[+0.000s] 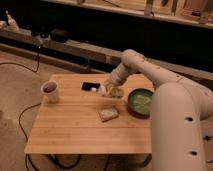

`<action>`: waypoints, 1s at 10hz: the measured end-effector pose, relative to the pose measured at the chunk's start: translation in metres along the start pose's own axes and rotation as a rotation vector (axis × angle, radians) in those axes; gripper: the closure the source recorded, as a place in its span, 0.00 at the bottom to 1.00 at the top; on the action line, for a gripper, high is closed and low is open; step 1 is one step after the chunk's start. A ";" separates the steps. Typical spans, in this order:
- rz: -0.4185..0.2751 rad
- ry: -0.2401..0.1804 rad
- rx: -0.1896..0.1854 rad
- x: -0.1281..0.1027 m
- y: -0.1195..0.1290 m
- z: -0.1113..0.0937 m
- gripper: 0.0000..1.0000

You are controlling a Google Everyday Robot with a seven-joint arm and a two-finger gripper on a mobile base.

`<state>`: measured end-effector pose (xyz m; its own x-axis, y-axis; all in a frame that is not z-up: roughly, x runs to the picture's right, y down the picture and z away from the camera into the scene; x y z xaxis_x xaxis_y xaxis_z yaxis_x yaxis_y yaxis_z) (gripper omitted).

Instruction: Stand the bottle upright

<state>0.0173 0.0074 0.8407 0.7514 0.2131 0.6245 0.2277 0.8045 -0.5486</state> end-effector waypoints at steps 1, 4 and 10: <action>-0.027 -0.120 0.005 -0.016 0.005 -0.010 0.90; -0.071 -0.422 0.013 -0.038 0.016 -0.032 0.90; -0.057 -0.873 0.024 0.009 0.034 -0.037 0.90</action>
<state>0.0546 0.0163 0.8064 -0.0055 0.5125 0.8586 0.2304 0.8362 -0.4977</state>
